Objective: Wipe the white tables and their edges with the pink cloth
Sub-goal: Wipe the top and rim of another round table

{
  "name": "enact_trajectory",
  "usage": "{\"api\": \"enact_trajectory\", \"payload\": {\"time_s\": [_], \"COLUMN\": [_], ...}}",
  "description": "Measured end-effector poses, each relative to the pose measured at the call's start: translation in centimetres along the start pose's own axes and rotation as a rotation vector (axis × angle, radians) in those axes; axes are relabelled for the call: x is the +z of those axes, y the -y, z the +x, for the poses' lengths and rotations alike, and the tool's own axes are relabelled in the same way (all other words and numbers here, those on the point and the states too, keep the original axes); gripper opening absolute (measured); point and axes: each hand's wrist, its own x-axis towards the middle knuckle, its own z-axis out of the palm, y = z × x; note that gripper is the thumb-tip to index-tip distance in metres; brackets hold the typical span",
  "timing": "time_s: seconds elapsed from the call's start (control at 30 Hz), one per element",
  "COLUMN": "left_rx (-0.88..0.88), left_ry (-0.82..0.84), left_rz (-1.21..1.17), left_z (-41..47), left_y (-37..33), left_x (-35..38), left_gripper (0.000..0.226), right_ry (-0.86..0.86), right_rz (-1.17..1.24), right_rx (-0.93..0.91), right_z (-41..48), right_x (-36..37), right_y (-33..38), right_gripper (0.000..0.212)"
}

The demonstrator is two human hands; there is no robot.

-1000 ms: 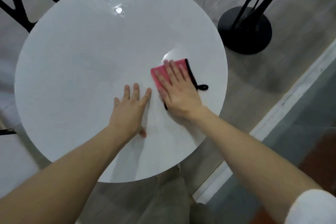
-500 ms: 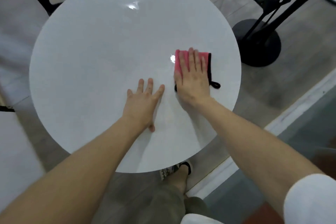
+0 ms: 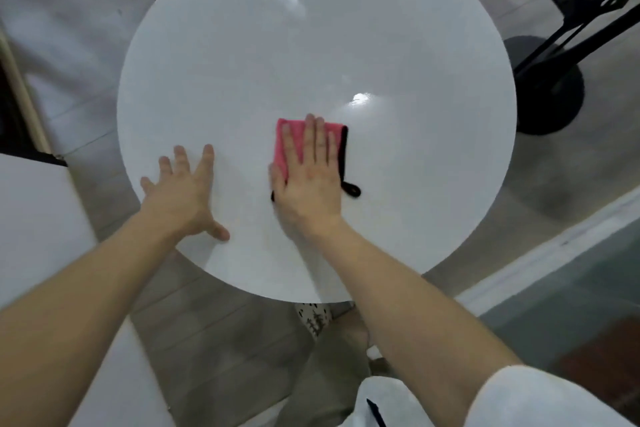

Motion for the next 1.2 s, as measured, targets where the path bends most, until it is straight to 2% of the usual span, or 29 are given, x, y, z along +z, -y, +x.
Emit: {"api": "enact_trajectory", "payload": {"time_s": [0.03, 0.1, 0.17, 0.27, 0.33, 0.4, 0.43, 0.47, 0.5, 0.6, 0.67, 0.73, 0.77, 0.87, 0.97, 1.03, 1.1, 1.17, 1.2], "left_rx": [0.001, 0.008, 0.026, 0.039, 0.05, 0.07, 0.077, 0.078, 0.08, 0.089, 0.097, 0.108, 0.111, 0.109, 0.133, 0.147, 0.171, 0.248, 0.313], "left_ry": [0.003, -0.017, -0.034, -0.074, -0.093, -0.115, -0.123, -0.127, -0.133, -0.165, -0.174, -0.166, -0.163, -0.16, -0.145, -0.135, -0.131, -0.157, -0.192], "left_rz": [-0.011, -0.027, 0.003, 0.045, 0.061, 0.069, 0.072, 0.074, 0.077, 0.074, 0.083, 0.082, 0.077, 0.072, 0.085, 0.091, 0.086, 0.106, 0.126], "left_z": [0.1, 0.2, 0.0, -0.1, -0.1, 0.1, 0.3, 0.4, 0.4, 0.6, 0.8, 0.5, 0.4, 0.2, 0.2, 0.1, 0.0, -0.2, 0.0], "left_y": [0.3, 0.5, 0.4, 0.6, 0.9, 1.0, 1.1, 1.3, 1.3, 1.5, 1.7, 1.9, 1.8, 1.8, 1.8, 1.9, 2.3, 3.7, 4.9], "left_x": [0.1, 0.4, 0.3, 0.2, 0.2, 0.3, 0.4, 0.5, 0.7, 0.9, 0.9, 0.8, 0.8, 0.7, 0.5, 0.5, 0.3, -0.1, -0.5], "left_gripper": [0.18, 0.181, 0.179, 0.177, 0.177, 0.178, 0.178, 0.178, 0.178, 0.177, 0.177, 0.177, 0.176, 0.176, 0.177, 0.177, 0.173, 0.159, 0.144], "right_ry": [0.057, 0.084, 0.051, -0.038, -0.086, -0.136, -0.155, -0.17, -0.171, -0.051, -0.017, -0.035, -0.051, -0.075, -0.009, 0.0, -0.069, -0.132, -0.158], "right_rz": [0.024, 0.063, 0.034, -0.08, -0.134, -0.125, -0.115, -0.114, -0.094, 0.0, 0.043, 0.045, 0.007, -0.117, -0.171, -0.203, -0.196, -0.154, -0.133], "right_rx": [-0.117, -0.263, -0.262, 0.065, 0.306, 0.539, 0.609, 0.603, 0.507, 0.036, -0.152, -0.238, -0.204, 0.094, 0.275, 0.373, 0.516, 0.589, 0.568], "right_z": [-1.0, -2.0, -2.6, -2.2, -1.0, 0.4, 1.1, 1.8, 2.3, 2.6, 2.0, 0.7, 0.0, -1.3, -0.4, 0.4, 1.1, 2.0, 3.0], "right_x": [0.2, -0.2, -1.3, -4.1, -5.2, -4.6, -3.8, -2.7, -1.3, 1.7, 1.8, 1.6, 1.1, -1.9, -3.6, -2.8, -1.5, 0.3, 1.4], "right_y": [1.7, 0.0, -5.8, -16.1, -19.6, -17.7, -14.8, -11.0, -6.8, 4.6, 5.5, 1.7, -1.3, -10.9, -13.7, -12.2, -8.8, -2.7, 1.5], "right_gripper": [0.071, 0.071, 0.07, 0.072, 0.072, 0.073, 0.074, 0.074, 0.073, 0.07, 0.068, 0.067, 0.067, 0.071, 0.074, 0.076, 0.076, 0.076, 0.076]}}
